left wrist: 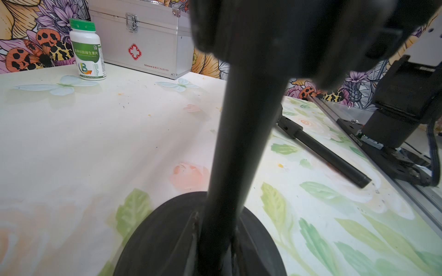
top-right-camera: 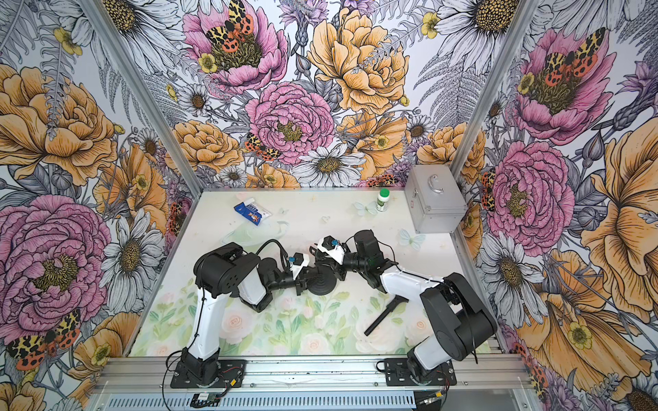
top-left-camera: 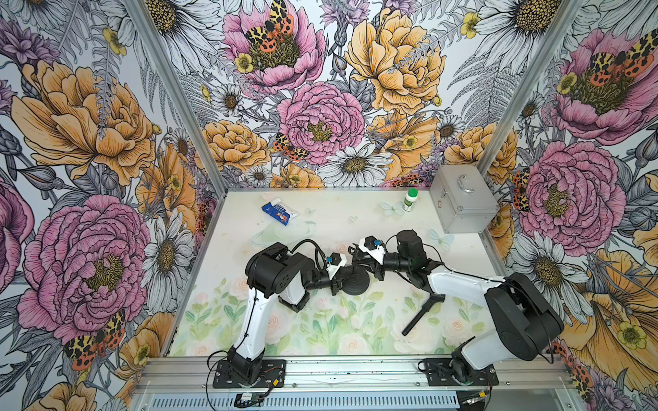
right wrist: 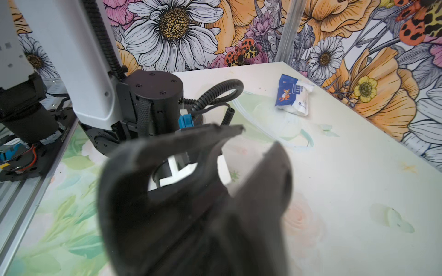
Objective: Assemble a microphone stand
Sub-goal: Screw the microphone stand pole into the microphone stand base.
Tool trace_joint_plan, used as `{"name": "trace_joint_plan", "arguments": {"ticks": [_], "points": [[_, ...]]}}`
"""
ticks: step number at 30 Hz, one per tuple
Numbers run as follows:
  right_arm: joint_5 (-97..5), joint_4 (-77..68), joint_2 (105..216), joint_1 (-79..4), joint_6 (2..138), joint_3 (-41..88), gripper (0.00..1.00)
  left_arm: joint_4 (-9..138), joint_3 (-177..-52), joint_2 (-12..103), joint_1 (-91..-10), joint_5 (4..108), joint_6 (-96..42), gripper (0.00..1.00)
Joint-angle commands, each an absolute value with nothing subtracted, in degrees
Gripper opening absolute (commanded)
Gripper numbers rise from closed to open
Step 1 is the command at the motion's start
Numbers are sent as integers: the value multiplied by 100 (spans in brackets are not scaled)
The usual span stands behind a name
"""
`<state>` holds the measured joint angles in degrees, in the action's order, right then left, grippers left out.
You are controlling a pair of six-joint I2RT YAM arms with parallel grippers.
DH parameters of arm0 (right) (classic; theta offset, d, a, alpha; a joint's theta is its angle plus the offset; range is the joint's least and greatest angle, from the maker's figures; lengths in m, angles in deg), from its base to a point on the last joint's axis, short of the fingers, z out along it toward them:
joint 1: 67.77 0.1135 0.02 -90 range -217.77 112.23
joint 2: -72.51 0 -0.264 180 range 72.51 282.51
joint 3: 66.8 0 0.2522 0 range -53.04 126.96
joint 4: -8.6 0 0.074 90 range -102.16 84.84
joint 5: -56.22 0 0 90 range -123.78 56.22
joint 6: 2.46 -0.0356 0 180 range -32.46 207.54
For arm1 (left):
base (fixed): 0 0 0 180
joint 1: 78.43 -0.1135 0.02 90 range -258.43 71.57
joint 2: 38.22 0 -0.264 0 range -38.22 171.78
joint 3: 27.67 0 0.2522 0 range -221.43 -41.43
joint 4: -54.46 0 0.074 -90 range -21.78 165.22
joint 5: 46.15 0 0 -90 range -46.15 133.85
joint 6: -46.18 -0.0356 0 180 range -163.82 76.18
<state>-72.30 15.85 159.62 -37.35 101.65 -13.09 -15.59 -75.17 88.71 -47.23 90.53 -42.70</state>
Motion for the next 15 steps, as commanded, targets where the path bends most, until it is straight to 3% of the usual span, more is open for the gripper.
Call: {"name": "trace_joint_plan", "arguments": {"ticks": [1,4,6,11,15], "points": [[-4672,2509,15884,-3174,9461,-1888,0,-1266,-7409,9088,-4730,8726,-4229,24],[-1845,2872,15890,-2411,8487,-2148,0,-1268,-7474,9119,-4767,8724,-4157,24],[-1144,2661,15956,-2012,8109,-2093,0,-1264,-7471,9127,-4791,8699,-4080,24],[-2411,3032,16094,-1901,8546,-2202,2,-1266,-7474,9133,-4787,8687,-4130,23],[-4760,3034,15873,-2499,9325,-2244,20,-1271,-7423,9135,-4739,8673,-4191,21]]}}
